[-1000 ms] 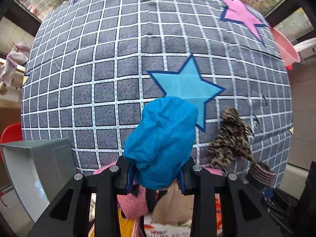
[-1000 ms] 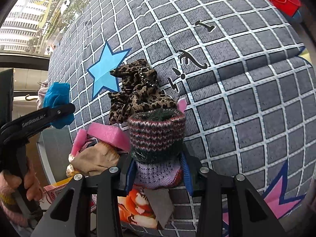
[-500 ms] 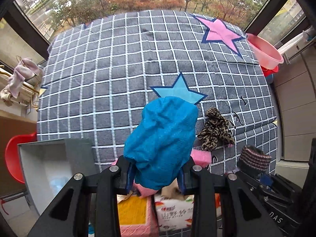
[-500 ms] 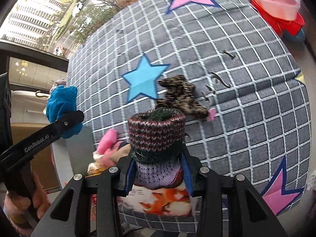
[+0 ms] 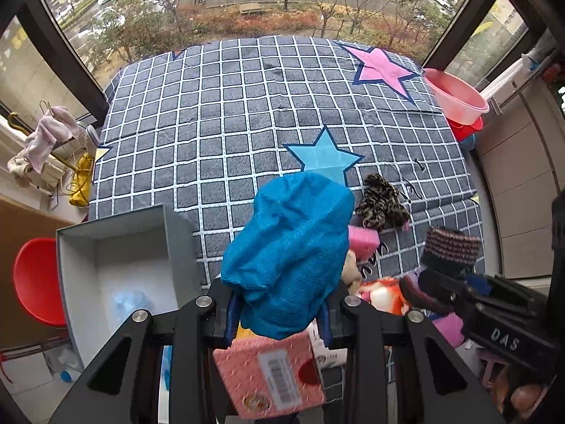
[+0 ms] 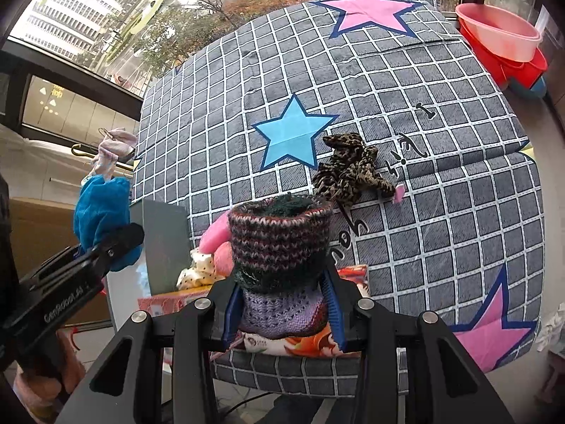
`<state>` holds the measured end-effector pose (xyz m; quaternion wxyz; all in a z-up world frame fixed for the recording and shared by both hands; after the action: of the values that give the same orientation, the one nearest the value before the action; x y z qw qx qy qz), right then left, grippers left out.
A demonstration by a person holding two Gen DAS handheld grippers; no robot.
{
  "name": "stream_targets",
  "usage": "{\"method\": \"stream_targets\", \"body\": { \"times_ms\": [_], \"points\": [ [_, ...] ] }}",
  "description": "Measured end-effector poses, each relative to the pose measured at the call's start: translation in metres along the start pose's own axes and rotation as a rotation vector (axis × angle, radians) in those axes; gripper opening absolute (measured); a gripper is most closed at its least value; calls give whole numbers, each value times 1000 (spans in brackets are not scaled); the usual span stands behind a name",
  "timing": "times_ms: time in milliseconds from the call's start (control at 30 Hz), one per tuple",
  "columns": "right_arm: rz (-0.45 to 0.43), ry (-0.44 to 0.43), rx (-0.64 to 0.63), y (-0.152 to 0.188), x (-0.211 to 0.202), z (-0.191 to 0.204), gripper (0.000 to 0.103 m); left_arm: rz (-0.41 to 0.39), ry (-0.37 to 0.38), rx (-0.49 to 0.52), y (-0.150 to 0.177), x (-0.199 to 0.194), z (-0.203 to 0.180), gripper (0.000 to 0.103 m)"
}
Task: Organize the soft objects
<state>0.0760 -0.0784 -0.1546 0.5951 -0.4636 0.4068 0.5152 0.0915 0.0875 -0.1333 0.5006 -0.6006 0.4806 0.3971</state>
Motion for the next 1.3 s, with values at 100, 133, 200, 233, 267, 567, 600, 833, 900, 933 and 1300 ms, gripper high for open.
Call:
{"method": "stream_targets", "body": {
  "times_ms": [100, 133, 200, 233, 267, 567, 600, 833, 900, 933, 1300],
  "points": [
    [-5, 6, -9, 8, -6, 5, 42, -8, 13, 3, 9, -8, 0, 37],
    [-6, 7, -11, 10, -7, 6, 42, -13, 19, 4, 13, -12, 1, 37],
    [-9, 10, -16, 16, -10, 9, 42, -17, 24, 9, 21, -17, 2, 37],
    [-10, 11, -17, 19, -11, 10, 42, -18, 25, 10, 25, -19, 2, 37],
    [-11, 13, -18, 23, -13, 11, 42, -18, 28, 12, 28, -20, 3, 37],
    [-5, 21, -32, 58, -22, 24, 42, -30, 42, -8, 67, -36, 25, 37],
    [-2, 13, -29, 62, -23, 26, 42, -30, 43, -13, 70, -37, 28, 37],
    [18, -10, -68, 94, -25, 56, 42, -41, 33, -50, 102, -46, 56, 37],
    [26, -12, -92, 104, -25, 68, 42, -46, 26, -65, 111, -49, 66, 37],
    [28, -12, -99, 106, -25, 71, 42, -49, 20, -74, 116, -50, 72, 37],
    [67, 0, -265, 135, -16, 141, 42, -67, -9, -207, 163, -52, 134, 37]
  ]
}}
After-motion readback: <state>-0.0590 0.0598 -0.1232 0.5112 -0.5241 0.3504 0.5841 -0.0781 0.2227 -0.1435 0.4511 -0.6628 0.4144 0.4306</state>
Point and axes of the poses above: each gripper's, at about its wrist camera, not at the fingertips, and x roughly the way its jaws point, z to its left, y to its underside, the point moved 9 cm from there along x, roughly the way its jaws point, and after that the axes turned 6 degrees about y, right-handed, at the moved point
